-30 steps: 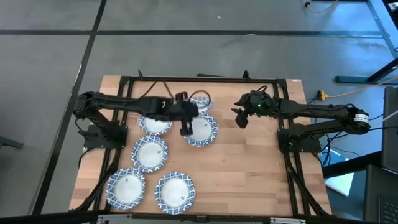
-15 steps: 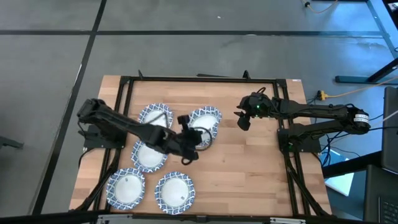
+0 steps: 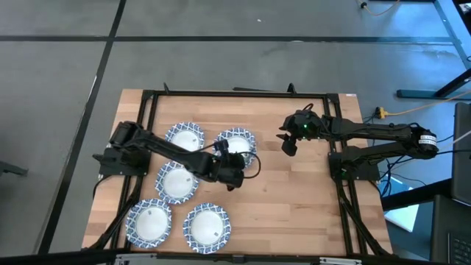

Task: Nest bowls inside each other
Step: Stack the white bowl on top of the other white bowls

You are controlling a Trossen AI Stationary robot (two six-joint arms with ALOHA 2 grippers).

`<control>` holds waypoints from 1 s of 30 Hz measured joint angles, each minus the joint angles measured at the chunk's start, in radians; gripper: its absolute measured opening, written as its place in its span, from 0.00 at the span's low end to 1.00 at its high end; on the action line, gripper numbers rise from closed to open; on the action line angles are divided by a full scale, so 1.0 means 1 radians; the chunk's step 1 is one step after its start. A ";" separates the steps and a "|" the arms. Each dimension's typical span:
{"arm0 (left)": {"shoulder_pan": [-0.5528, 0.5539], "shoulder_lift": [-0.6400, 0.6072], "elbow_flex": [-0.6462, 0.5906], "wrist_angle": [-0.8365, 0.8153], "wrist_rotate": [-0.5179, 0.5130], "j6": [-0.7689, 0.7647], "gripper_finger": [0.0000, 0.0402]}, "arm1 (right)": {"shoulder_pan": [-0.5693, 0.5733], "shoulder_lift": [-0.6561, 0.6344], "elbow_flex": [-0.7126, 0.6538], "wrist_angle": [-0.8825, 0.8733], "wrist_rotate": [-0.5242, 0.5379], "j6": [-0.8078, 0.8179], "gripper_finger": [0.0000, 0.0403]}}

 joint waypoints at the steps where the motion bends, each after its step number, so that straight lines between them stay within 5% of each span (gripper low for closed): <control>1: 0.003 0.001 0.000 -0.005 0.011 -0.003 0.00 | 0.000 0.000 0.000 0.000 0.000 -0.003 0.40; 13: 0.025 -0.003 0.000 -0.001 0.198 -0.082 0.11 | 0.000 0.000 0.000 -0.016 0.000 -0.030 0.40; 30: 0.035 -0.003 0.000 -0.001 0.128 -0.150 0.51 | 0.000 0.000 0.000 -0.016 -0.023 -0.030 0.40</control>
